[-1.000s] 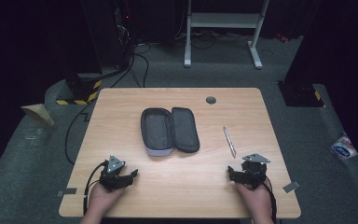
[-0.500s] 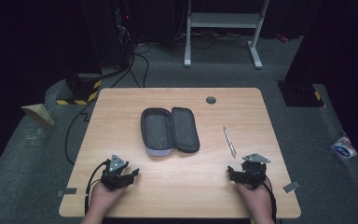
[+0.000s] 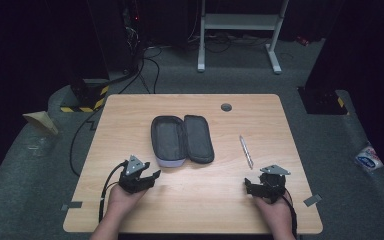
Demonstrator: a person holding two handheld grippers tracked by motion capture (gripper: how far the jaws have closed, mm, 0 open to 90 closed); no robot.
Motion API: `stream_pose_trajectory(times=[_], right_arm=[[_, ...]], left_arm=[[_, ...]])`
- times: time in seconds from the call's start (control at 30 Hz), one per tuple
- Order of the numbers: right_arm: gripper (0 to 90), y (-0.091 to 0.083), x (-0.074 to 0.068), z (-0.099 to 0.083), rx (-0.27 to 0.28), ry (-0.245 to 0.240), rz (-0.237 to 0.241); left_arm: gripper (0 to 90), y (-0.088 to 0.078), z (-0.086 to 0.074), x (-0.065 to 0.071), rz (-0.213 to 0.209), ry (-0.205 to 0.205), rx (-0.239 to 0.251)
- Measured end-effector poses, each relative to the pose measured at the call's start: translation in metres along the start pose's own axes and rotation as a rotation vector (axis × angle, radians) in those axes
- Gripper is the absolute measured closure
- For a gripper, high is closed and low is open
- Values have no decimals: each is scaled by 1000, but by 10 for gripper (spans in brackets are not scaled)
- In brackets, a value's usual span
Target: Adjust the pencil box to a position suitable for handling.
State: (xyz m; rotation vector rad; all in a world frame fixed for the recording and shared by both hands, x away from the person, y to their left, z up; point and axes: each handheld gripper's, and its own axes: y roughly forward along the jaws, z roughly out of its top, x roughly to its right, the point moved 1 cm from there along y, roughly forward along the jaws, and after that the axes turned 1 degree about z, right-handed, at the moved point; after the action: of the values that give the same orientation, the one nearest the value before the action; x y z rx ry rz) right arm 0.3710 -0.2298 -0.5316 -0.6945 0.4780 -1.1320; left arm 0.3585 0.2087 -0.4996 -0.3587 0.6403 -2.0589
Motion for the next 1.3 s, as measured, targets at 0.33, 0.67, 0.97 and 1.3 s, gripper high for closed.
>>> stream_pose_trajectory(times=[0.33,0.67,0.97,1.3], right_arm=[[102,0,1,0,2,-7,6],[106,0,0,0,0,-5,6],[109,2,0,2,2,-17,14],[117,2,0,2,3,-18,17]], left_arm=[[454,-6,21,0,3,15,8],[450,3,39,5,4,54,-7],[456,25,49,11,14,90,-48],[499,49,52,16,-4,113,-108]])
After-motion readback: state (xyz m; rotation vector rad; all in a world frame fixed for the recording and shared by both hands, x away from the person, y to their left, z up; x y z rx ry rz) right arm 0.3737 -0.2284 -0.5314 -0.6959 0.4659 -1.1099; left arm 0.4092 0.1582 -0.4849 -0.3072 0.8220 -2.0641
